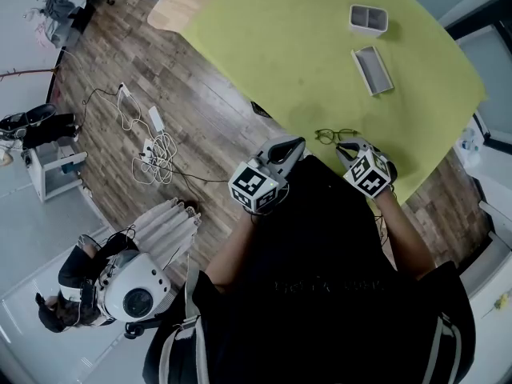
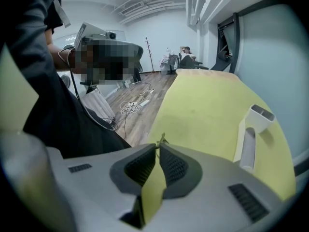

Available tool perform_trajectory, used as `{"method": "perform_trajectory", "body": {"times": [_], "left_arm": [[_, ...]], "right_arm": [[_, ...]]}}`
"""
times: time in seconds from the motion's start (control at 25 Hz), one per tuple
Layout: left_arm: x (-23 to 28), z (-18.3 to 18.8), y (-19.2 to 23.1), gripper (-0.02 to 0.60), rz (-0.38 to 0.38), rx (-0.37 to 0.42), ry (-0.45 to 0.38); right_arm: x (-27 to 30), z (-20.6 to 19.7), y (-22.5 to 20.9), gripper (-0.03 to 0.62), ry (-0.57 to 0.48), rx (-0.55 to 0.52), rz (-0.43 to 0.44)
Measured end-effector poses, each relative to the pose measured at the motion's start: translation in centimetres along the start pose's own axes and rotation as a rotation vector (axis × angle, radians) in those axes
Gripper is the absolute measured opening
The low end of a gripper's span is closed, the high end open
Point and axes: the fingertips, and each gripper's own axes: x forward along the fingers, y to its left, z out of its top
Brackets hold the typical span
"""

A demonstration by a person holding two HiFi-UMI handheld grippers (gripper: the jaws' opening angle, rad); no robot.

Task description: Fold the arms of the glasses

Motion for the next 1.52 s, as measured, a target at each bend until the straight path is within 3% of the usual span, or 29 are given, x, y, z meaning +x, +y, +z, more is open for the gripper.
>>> {"method": "perform_trajectory", "body": {"times": [1.52], "left_arm": [[0.0,-1.4,-0.4,0.018,-0.006,-0.029,0.049]], "right_arm": [[4.2,-9.8,-3.8,0.037,0.196,0.113,-0.026]]}}
